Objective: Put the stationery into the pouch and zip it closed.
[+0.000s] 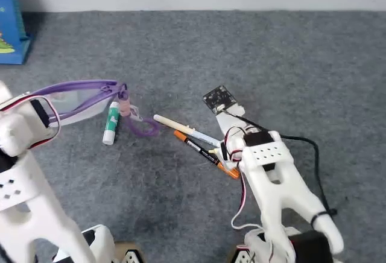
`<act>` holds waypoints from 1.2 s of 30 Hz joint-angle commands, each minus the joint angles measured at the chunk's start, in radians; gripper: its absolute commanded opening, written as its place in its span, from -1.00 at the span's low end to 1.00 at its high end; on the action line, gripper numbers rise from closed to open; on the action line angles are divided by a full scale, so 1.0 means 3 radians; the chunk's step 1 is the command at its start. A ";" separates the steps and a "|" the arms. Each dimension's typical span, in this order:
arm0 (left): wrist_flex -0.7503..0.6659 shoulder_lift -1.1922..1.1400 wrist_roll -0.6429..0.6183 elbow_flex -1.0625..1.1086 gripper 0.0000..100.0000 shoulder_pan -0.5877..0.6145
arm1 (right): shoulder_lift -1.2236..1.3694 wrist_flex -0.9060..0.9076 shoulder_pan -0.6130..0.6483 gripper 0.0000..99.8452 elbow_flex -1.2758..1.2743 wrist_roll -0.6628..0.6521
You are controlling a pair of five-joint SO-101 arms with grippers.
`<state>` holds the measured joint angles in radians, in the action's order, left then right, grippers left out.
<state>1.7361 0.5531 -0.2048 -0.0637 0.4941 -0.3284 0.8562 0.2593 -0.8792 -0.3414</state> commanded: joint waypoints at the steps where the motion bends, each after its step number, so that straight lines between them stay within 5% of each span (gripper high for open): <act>1: 0.0051 0.0015 0.0026 -0.0100 -0.98 0.0010 | 0.0090 -0.0156 0.0033 -0.58 0.0199 -0.0066; 15: 0.0041 0.0015 0.0031 -0.0023 -0.98 0.0010 | 0.0601 -0.0575 0.0274 -0.59 0.0210 -0.0072; 23: 0.0026 0.0015 0.0036 0.0064 -0.98 0.0000 | 0.1128 -0.0534 -0.0105 -0.75 0.0563 -0.0072; 26: 0.0026 0.0015 0.0036 0.0064 -0.98 -0.0005 | 0.1061 -0.0534 -0.0136 -1.00 0.0563 -0.0072; 36: 0.0036 0.0015 0.0026 0.0064 -0.98 -0.0087 | 0.0110 -0.0003 -0.0136 -0.98 0.0506 -0.0046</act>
<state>1.7361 0.5516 -0.2048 -0.0315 0.4956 -0.1596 0.8009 0.2332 -0.7426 -0.3521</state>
